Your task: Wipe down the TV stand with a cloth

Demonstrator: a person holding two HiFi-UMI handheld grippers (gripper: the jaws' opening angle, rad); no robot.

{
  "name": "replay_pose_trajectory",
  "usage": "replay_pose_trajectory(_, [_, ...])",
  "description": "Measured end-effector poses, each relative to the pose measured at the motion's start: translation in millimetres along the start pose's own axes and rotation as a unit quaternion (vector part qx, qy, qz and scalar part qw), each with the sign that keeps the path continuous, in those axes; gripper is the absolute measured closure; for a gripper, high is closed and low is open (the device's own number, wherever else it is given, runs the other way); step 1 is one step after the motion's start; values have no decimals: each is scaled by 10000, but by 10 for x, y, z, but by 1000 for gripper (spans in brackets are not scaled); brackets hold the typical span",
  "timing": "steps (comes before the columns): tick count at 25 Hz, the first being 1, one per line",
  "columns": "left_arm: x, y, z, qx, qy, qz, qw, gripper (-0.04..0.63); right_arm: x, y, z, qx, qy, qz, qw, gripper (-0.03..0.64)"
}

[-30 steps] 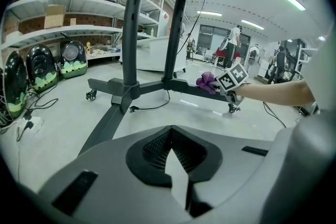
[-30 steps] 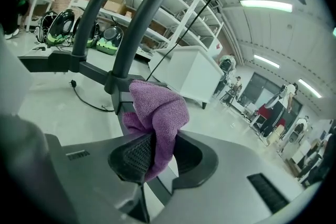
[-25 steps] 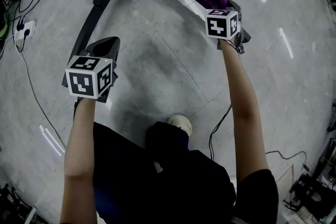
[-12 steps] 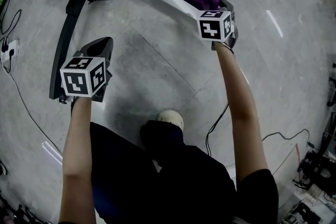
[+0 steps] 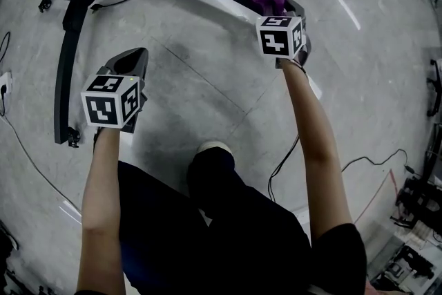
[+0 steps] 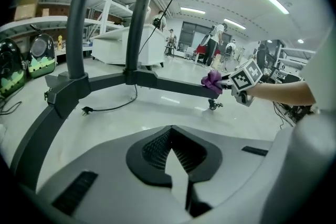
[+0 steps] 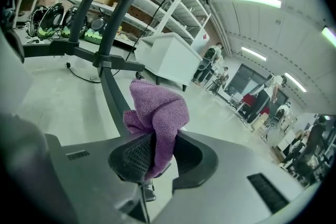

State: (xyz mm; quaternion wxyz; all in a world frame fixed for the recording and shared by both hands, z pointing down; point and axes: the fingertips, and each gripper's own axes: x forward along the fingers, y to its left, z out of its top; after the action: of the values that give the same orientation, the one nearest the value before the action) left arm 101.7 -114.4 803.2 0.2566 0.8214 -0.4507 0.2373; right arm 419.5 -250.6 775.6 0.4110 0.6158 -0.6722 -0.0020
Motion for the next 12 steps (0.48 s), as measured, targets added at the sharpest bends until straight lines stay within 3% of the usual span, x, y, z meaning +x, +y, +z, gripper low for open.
replay_pose_trajectory(12, [123, -185, 0, 253, 128, -138, 9995, 589, -223, -371, -516, 103, 152, -330, 9993, 517])
